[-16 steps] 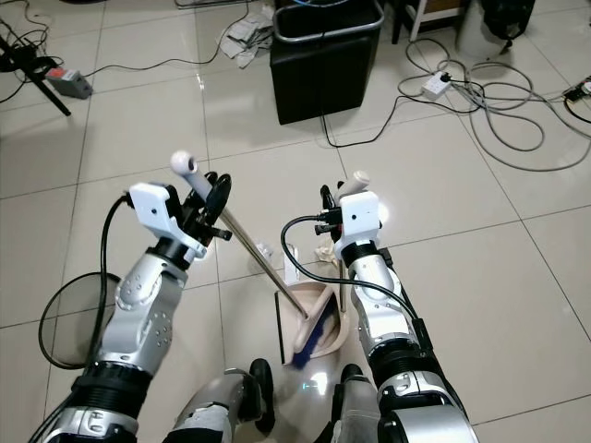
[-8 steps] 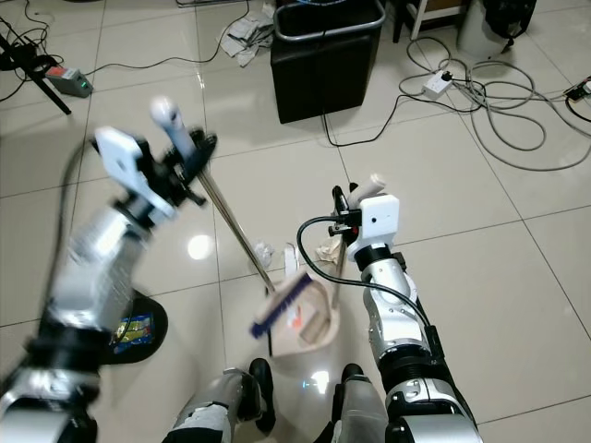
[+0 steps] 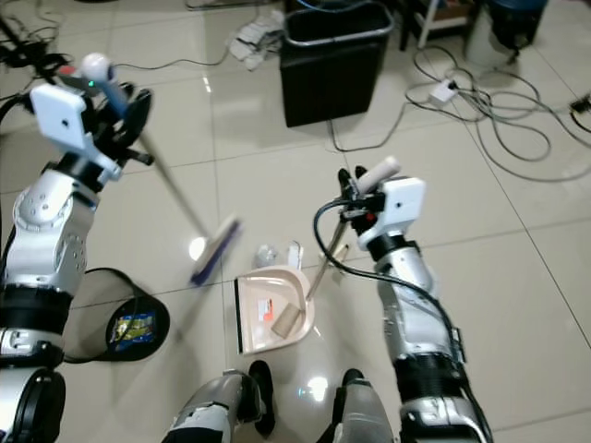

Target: Sweep floor

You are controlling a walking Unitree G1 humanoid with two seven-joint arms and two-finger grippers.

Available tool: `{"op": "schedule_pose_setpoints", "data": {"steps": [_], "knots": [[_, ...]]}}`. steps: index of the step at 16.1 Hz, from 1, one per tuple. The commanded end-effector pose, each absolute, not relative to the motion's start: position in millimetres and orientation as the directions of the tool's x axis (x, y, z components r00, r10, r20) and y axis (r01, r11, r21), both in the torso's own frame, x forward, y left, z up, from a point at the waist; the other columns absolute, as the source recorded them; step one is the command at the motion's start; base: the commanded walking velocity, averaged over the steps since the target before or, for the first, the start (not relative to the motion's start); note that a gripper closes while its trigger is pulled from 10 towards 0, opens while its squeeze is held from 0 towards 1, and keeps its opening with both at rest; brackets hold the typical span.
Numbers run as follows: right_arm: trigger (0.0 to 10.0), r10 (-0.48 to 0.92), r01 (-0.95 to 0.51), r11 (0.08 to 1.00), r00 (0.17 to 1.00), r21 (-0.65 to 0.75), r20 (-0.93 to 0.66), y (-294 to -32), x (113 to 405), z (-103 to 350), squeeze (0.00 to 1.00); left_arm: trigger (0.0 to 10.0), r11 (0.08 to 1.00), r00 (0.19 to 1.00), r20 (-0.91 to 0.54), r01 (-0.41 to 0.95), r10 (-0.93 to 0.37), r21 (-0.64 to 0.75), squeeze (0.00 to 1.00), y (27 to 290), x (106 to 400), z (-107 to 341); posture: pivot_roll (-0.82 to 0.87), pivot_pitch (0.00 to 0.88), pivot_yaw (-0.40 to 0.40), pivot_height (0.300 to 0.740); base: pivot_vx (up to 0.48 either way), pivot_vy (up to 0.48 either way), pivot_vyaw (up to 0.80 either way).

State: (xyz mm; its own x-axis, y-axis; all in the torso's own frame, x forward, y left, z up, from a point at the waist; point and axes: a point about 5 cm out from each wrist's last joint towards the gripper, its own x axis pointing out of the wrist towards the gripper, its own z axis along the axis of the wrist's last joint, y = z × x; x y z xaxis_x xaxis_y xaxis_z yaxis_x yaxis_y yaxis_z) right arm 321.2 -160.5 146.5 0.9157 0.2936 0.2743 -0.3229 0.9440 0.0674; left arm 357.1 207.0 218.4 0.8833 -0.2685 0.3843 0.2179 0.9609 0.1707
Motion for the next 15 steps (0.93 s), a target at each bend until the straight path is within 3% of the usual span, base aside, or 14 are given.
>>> {"op": "schedule_pose_setpoints", "data": {"steps": [1,9,12,15], "knots": [[10.0,0.298,-0.339,0.937,0.903,0.086,0.31,-160,317,156,0.0,10.0,0.973,0.9,0.379,0.169,-0.217,0.156,0.0,215,354,210,0.06,0.152,0.094,0.74,0.0,0.0,0.0],[10.0,0.139,-0.25,0.944,0.892,0.213,0.431,-175,302,229,0.0,10.0,0.984,0.969,0.193,0.136,-0.157,0.117,0.0,214,323,135,0.0,0.12,0.111,0.74,0.0,0.0,0.0],[10.0,0.047,-0.19,0.947,0.879,0.258,0.474,-185,297,254,0.0,10.0,0.976,0.977,0.111,0.168,-0.184,0.142,0.0,213,305,118,-0.02,0.114,0.111,0.74,0.0,0.0,0.79],[10.0,-0.029,-0.159,0.929,0.869,0.335,0.494,-197,293,269,0.0,10.0,0.953,0.961,0.083,0.247,-0.264,0.174,0.0,193,291,116,-0.03,0.093,0.125,0.74,0.0,0.0,0.74]]}}
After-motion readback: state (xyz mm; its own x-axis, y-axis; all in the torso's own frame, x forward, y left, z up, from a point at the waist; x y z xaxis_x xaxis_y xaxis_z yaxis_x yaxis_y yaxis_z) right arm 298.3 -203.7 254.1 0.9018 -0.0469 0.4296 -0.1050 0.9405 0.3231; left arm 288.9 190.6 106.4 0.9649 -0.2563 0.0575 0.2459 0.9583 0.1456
